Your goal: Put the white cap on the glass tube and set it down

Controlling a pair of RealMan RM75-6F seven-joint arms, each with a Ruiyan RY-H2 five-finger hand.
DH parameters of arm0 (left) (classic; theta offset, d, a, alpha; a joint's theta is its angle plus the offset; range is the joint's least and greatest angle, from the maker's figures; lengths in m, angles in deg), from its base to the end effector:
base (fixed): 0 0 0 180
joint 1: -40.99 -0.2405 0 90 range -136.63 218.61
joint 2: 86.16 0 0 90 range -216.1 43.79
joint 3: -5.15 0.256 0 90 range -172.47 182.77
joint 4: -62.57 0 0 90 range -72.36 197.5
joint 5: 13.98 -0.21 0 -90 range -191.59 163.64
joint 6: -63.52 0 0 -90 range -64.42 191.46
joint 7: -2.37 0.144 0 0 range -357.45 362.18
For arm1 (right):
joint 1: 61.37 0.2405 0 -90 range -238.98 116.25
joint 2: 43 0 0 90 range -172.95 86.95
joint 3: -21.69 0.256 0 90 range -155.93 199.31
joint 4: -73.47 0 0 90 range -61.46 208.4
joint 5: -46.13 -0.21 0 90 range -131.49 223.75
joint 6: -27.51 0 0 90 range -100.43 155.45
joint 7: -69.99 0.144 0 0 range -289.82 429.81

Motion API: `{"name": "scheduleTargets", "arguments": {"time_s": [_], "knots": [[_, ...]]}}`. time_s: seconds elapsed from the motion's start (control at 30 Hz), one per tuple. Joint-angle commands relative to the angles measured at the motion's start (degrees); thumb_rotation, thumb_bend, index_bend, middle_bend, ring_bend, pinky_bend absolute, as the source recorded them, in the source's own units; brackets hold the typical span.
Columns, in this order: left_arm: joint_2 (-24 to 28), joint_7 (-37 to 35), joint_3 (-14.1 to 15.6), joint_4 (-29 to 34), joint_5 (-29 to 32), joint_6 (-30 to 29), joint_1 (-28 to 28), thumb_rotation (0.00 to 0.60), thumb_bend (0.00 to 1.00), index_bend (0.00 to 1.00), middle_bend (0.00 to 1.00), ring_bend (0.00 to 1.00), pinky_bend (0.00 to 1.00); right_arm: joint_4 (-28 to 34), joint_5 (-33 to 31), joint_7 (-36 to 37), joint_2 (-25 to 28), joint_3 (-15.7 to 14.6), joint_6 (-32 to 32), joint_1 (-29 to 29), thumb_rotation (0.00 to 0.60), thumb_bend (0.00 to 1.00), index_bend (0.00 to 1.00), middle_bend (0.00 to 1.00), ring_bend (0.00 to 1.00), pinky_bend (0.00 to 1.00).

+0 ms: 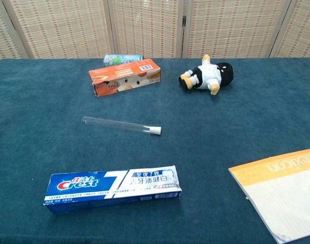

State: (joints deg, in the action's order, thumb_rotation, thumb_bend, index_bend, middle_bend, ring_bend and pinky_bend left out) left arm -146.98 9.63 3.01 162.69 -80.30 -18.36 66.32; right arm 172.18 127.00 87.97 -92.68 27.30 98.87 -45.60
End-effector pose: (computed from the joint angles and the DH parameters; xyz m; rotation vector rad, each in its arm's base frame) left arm -0.2571 0.2758 0.1707 -1.3692 -0.8673 -0.9244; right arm -0.2825 -0.2451 0.2104 1.4287 -1.1015 1.0186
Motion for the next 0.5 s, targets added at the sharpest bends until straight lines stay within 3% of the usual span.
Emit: {"name": "scheduleTargets", "arguments": {"time_s": [0.03,0.27,0.5], "knots": [[0.4,-1.4,1.8,-1.0,-3.6,-5.3,-4.5,0.600,0.36,0.32,0.46,0.43,0.53,-1.6,3.1,-1.0,-0.9,-2.4,5.6,-4.4,0.600,0.38,0.27,0.25,0.11,0.25],[-0.5,0.2,2.8,0.2,-7.6,-10.0,-9.3,0.600,0.36,0.29,0.42,0.39,0.45,-1.3,4.5,-3.2,-1.4,-4.1,11.0,-8.8,0.600,0.38,0.27,0.25,0.11,0.25],[-1.4,2.9,2.6,1.0,-9.5,-12.2,-12.4,0.600,0.36,0.28,0.42,0.38,0.41,-0.8,4.5,-3.8,-1.5,-4.8,10.4,-9.8,0.600,0.38,0.27,0.25,0.11,0.25]]}}
